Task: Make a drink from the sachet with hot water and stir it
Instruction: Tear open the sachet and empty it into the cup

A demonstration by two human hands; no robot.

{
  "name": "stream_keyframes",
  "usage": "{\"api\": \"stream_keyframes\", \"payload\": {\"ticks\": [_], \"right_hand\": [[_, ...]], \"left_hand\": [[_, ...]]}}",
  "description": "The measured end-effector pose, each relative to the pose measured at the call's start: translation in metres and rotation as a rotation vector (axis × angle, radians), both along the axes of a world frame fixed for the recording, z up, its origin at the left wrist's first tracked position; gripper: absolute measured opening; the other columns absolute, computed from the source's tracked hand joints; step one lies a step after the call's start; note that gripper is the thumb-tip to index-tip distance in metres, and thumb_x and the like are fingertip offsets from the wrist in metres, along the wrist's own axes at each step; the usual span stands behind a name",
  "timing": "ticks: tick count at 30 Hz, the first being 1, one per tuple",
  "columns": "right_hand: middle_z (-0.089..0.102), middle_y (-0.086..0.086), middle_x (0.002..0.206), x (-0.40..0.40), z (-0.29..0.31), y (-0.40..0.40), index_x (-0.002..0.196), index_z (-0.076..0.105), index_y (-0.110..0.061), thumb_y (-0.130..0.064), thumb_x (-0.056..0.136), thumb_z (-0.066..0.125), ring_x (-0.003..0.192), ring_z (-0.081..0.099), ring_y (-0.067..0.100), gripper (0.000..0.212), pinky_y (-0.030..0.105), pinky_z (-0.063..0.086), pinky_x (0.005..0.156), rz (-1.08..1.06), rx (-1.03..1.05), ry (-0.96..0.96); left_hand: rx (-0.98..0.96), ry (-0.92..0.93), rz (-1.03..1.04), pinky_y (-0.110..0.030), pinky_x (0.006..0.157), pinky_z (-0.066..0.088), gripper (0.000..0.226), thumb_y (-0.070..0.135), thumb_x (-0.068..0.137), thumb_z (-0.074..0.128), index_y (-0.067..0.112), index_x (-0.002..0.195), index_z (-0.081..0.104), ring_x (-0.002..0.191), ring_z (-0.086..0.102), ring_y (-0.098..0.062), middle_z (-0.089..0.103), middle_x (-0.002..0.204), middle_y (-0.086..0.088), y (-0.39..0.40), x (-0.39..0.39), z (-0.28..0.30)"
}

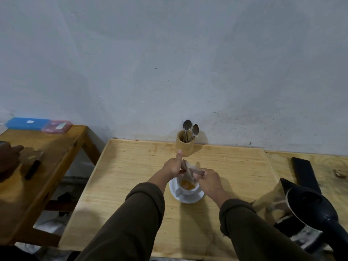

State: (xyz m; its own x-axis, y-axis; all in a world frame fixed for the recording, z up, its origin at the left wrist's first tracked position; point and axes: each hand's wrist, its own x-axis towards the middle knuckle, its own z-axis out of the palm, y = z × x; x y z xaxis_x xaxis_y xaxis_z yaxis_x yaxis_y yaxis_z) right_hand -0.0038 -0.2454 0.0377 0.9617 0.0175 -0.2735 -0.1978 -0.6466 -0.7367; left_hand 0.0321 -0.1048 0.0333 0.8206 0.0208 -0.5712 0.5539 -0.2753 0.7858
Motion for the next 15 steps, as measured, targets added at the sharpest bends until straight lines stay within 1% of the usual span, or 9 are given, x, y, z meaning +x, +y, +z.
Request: {"api": "stream_keyframes", "payload": {"ticks": [1,2,4,6,7,9,11,13,15], "right_hand": [[0.063,0.001,0.077,0.001,-0.001,-0.002,0.088,0.073,-0.016,-0.016,0.085,0.062,0.076,0.055,0.016,0.011,0.024,0.038,0.068,0.017,-0.018,-0.011],[0.059,-0.002,0.069,0.000,0.000,-0.003,0.075,0.070,-0.022,-0.018,0.083,0.065,0.069,0.052,0.014,0.011,0.025,0.037,0.061,0.044,-0.047,-0.027],[0.047,-0.005,0.056,0.000,0.001,-0.002,0.053,0.049,-0.029,-0.021,0.079,0.070,0.059,0.044,0.013,0.035,0.023,0.031,0.052,0.086,-0.101,-0.064],[0.045,-0.005,0.054,0.000,-0.001,-0.003,0.051,0.044,-0.028,-0.020,0.079,0.070,0.060,0.043,0.015,0.039,0.024,0.031,0.053,0.088,-0.101,-0.079],[0.049,-0.003,0.058,0.000,-0.001,-0.003,0.055,0.052,-0.026,-0.019,0.081,0.068,0.064,0.047,0.017,0.032,0.025,0.033,0.055,0.091,-0.090,-0.084],[0.059,0.003,0.077,-0.001,-0.002,-0.006,0.080,0.071,-0.018,-0.019,0.084,0.065,0.079,0.054,0.019,0.006,0.026,0.038,0.067,0.097,-0.117,-0.090],[0.060,0.005,0.091,-0.001,-0.003,-0.010,0.107,0.070,-0.022,-0.017,0.084,0.065,0.089,0.056,0.020,0.024,0.026,0.043,0.075,0.089,-0.148,-0.101],[0.054,-0.001,0.106,-0.004,0.002,-0.013,0.125,0.057,-0.034,-0.019,0.083,0.066,0.099,0.056,0.017,0.046,0.025,0.045,0.081,0.068,-0.192,-0.166],[0.040,-0.009,0.123,-0.008,0.008,-0.013,0.137,0.039,-0.040,-0.022,0.081,0.069,0.106,0.050,0.011,0.066,0.025,0.046,0.086,0.033,-0.224,-0.251]], "left_hand": [[-0.025,0.017,0.016,-0.037,0.091,0.050,0.078,0.058,0.096,0.012,0.008,0.062,0.061,0.089,0.063,-0.032,0.065,0.081,-0.016,0.002,0.000,-0.002],[-0.045,0.030,0.016,-0.037,0.090,0.051,0.079,0.059,0.095,0.012,0.007,0.065,0.062,0.088,0.062,-0.030,0.065,0.084,-0.017,0.004,-0.001,-0.003],[-0.056,0.056,0.002,-0.038,0.090,0.051,0.082,0.062,0.094,0.013,0.003,0.074,0.066,0.088,0.061,-0.029,0.066,0.092,-0.019,0.005,-0.002,-0.003],[-0.070,0.063,0.016,-0.041,0.097,0.051,0.078,0.062,0.094,0.018,0.002,0.079,0.066,0.091,0.063,-0.031,0.067,0.093,-0.018,0.005,-0.001,-0.003],[-0.102,0.070,0.044,-0.041,0.096,0.052,0.073,0.059,0.095,0.023,0.002,0.076,0.064,0.091,0.064,-0.031,0.066,0.089,-0.016,0.005,-0.001,-0.002],[-0.188,0.098,0.107,-0.035,0.082,0.055,0.060,0.049,0.098,0.033,0.004,0.068,0.060,0.078,0.062,-0.025,0.062,0.078,-0.012,0.007,-0.002,-0.001],[-0.244,0.122,0.127,-0.028,0.071,0.053,0.047,0.036,0.099,0.043,0.003,0.069,0.060,0.068,0.059,-0.019,0.060,0.075,-0.010,0.011,-0.004,0.002],[-0.258,0.124,0.114,-0.025,0.067,0.052,0.036,0.027,0.096,0.051,0.002,0.073,0.061,0.063,0.058,-0.018,0.061,0.074,-0.011,0.014,-0.007,0.003],[-0.268,0.098,0.111,-0.023,0.066,0.051,0.025,0.018,0.092,0.059,0.003,0.073,0.062,0.061,0.057,-0.016,0.061,0.072,-0.012,0.015,-0.010,0.002]]}}
